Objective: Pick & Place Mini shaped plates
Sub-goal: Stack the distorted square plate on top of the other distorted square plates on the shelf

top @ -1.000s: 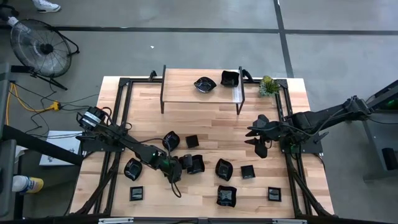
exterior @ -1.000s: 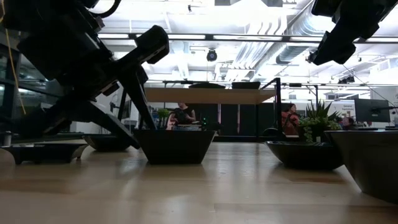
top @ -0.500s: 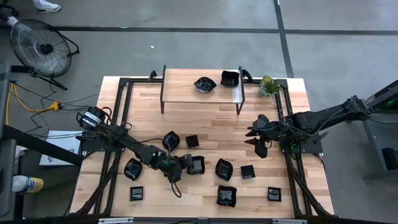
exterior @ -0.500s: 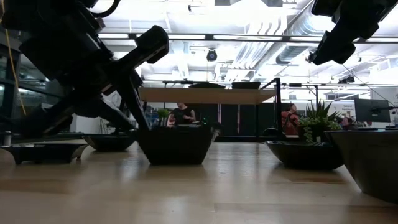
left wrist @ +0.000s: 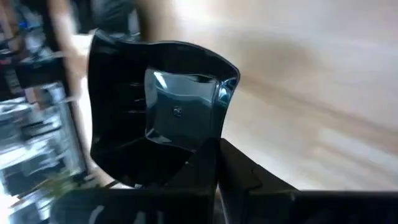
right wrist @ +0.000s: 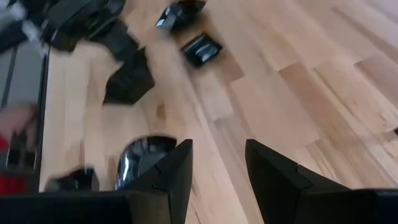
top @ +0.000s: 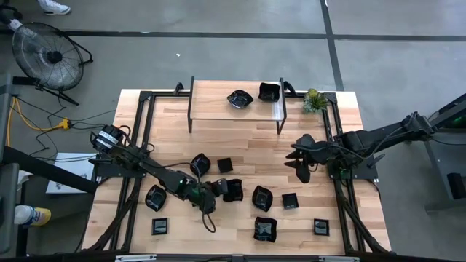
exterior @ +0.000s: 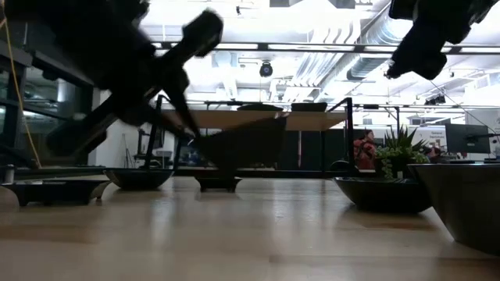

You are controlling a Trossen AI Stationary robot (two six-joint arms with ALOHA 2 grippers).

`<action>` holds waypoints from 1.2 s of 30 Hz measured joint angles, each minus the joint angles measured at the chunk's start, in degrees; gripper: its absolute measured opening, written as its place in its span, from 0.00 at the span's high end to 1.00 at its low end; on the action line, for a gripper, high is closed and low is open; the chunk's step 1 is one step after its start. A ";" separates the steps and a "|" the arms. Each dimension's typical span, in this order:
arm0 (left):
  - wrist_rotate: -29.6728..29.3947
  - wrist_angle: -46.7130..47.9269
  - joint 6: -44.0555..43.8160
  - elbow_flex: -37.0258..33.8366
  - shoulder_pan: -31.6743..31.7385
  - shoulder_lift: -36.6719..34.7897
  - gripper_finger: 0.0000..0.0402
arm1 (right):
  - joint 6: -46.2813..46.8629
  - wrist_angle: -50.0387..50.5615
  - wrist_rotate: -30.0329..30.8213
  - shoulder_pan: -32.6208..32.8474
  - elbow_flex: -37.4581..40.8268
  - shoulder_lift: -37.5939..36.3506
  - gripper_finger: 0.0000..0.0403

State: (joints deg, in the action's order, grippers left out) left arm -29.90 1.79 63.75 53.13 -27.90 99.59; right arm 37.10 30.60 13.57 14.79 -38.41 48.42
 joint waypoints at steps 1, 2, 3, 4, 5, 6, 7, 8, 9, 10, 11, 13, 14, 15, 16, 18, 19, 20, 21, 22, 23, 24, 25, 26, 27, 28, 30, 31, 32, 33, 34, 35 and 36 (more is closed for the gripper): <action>-1.89 0.91 0.90 0.88 -0.31 0.00 1.00 | 1.05 -0.43 0.95 0.00 0.00 0.00 0.65; -3.95 1.94 1.84 1.83 -0.65 0.00 1.00 | 1.72 -0.93 1.85 0.00 0.00 0.00 0.65; -6.89 2.58 2.98 2.86 -0.78 0.00 1.00 | 1.96 -1.51 2.73 0.08 0.00 0.21 0.65; -10.16 2.87 4.37 3.84 -1.09 0.00 1.00 | 1.95 -2.23 3.60 0.24 0.00 0.45 0.65; -13.54 2.91 5.67 4.59 -1.49 -0.01 1.00 | 1.93 -2.94 4.58 0.54 0.00 0.84 0.65; -16.95 2.96 7.03 5.17 -1.66 -0.02 1.00 | 1.93 -3.72 5.78 0.88 0.00 1.33 0.65; -20.71 3.17 8.48 5.69 -1.79 -0.02 1.00 | 1.87 -4.64 7.26 1.26 0.00 1.91 0.65; -24.30 3.25 9.86 6.17 -1.81 -0.02 1.00 | 1.58 -5.75 9.02 1.70 0.00 2.65 0.65; -27.75 3.22 11.36 6.74 -1.82 -0.02 1.00 | 1.34 -6.91 10.94 2.21 0.00 3.45 0.65; -30.83 3.02 12.75 7.34 -1.77 -0.02 1.00 | 0.99 -7.98 13.13 2.73 0.00 4.34 0.65; -33.72 2.63 14.32 7.70 -1.74 -0.02 1.00 | 0.30 -9.16 15.41 3.31 0.00 5.35 0.65; -38.53 2.66 17.56 8.23 -1.73 -0.02 1.00 | -1.35 -12.13 20.35 4.58 0.00 7.48 0.65; -40.38 2.62 19.06 8.48 -1.73 -0.02 1.00 | -2.36 -13.50 22.71 5.16 0.00 8.75 0.65; -41.87 2.48 20.16 8.64 -1.73 -0.02 1.00 | -3.56 -15.13 25.24 5.72 0.00 10.06 0.65; -43.29 2.47 21.02 8.79 -1.73 -0.02 1.00 | -4.86 -16.93 27.59 6.24 0.00 11.38 0.65; -45.67 2.55 22.39 8.81 -1.73 -0.02 1.00 | -7.85 -20.59 32.03 7.11 0.00 14.15 0.65; -46.53 2.58 23.10 8.81 -1.73 -0.02 1.00 | -9.70 -22.66 34.19 7.39 0.00 15.61 0.65; -47.69 2.65 23.51 8.81 -1.73 -0.02 1.00 | -11.52 -24.99 36.06 7.62 0.00 17.04 0.65; -48.60 2.64 23.84 8.81 -1.73 -0.02 1.00 | -13.31 -27.20 37.58 7.81 0.00 18.46 0.65; -49.21 2.63 24.24 8.81 -1.73 -0.02 1.00 | -15.12 -29.69 38.89 7.85 0.00 19.91 0.65; -49.83 2.64 24.57 8.81 -1.72 -0.02 1.00 | -16.92 -32.35 39.76 7.82 0.00 21.29 0.65; -50.31 2.66 24.86 8.81 -1.71 -0.02 1.00 | -18.85 -35.19 40.37 7.82 0.00 22.72 0.65; -50.77 2.64 25.11 8.81 -1.71 -0.02 1.00 | -20.91 -38.28 40.80 7.82 0.00 24.07 0.65; -51.49 2.66 25.55 8.83 -1.71 -0.02 1.00 | -23.01 -41.34 41.16 7.83 0.00 25.35 0.65; -52.09 2.70 26.15 8.81 -1.71 -0.02 1.00 | -24.94 -44.33 41.35 7.84 0.00 26.61 0.65; -52.78 2.69 26.90 8.83 -1.71 -0.02 1.00 | -26.62 -47.18 41.38 7.84 0.00 27.72 0.65; -53.71 2.81 28.08 8.82 -1.71 -0.02 1.00 | -29.44 -52.04 41.35 7.89 0.00 29.54 0.65; -54.05 2.95 28.64 8.82 -1.71 -0.02 1.00 | -30.67 -54.21 41.31 7.90 0.00 30.31 0.65; -54.39 3.09 29.17 8.81 -1.71 -0.02 1.00 | -31.74 -55.90 41.32 8.06 -0.11 30.91 0.65; -54.73 3.14 29.72 8.81 -1.68 -0.02 1.00 | -32.67 -57.11 41.45 8.27 -0.43 31.38 0.65; -55.32 3.45 30.23 8.80 -1.46 -0.02 1.00 | -33.30 -58.08 41.54 8.54 -0.81 31.77 0.65; -55.88 4.01 30.53 8.78 -1.02 -0.02 1.00 | -33.94 -58.92 41.56 8.87 -1.24 32.11 0.65; -56.23 4.98 30.55 8.78 -0.82 -0.02 1.00 | -34.47 -59.27 41.58 9.23 -1.69 32.32 0.65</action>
State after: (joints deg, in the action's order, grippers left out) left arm -86.13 6.76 94.30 61.91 -28.72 99.57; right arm 2.63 -28.68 55.16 24.02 -40.11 80.74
